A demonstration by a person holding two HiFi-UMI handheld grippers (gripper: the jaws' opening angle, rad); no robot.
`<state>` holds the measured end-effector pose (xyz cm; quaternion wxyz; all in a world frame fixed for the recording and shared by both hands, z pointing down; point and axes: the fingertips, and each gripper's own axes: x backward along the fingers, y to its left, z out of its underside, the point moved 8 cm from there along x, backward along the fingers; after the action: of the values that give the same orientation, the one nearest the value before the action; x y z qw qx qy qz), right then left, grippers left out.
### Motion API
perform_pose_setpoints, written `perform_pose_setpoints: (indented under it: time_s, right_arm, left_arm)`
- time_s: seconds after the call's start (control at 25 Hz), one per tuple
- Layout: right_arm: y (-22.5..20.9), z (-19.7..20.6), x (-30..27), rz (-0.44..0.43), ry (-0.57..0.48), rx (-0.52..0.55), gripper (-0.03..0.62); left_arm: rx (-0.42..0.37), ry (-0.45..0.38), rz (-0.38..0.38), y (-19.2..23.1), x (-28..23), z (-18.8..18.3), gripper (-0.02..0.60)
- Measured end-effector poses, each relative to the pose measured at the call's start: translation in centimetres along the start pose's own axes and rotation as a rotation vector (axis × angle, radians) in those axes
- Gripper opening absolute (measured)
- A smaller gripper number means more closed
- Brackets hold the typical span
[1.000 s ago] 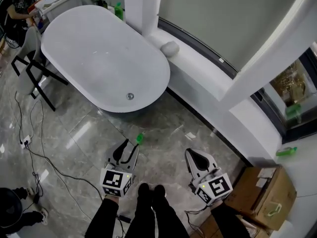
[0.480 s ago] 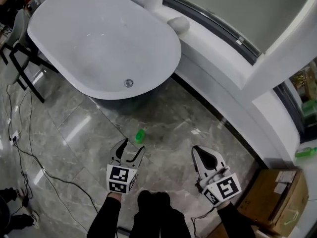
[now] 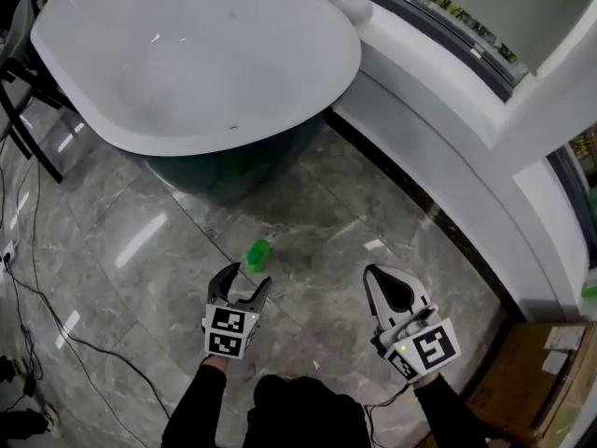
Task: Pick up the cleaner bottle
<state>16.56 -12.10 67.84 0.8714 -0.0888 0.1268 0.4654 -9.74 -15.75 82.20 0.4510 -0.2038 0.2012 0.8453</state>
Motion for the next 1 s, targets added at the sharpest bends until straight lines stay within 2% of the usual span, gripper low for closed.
perform_pose_setpoints:
  time_s: [0.2,0.44,0.72,1.0]
  right_arm:
    - [-1.6,3.6,-1.8,0.008,-0.018,0.015,0.003]
    - [-3.0,7.5,-2.9,0.028,-0.025,0.008,0.002]
    - [-4.0,10.4,-3.7,0.034,-0.019,0.002,0.003]
    - [-4.6,11.2,-4.0,0.037,-0.021,0.004,0.002]
  left_arm:
    - [0.024,0.008,-0.024,2.1,-4.3,4.1,0.291]
    - [0.008,0.021,-0.017,3.1,-7.7,7.5,0.291]
    - [-0.012,0.024,-0.019,3.5,-10.5,9.2,0.291]
    - [-0.027,0.027,-0.041,3.9,-11.5,9.6,0.288]
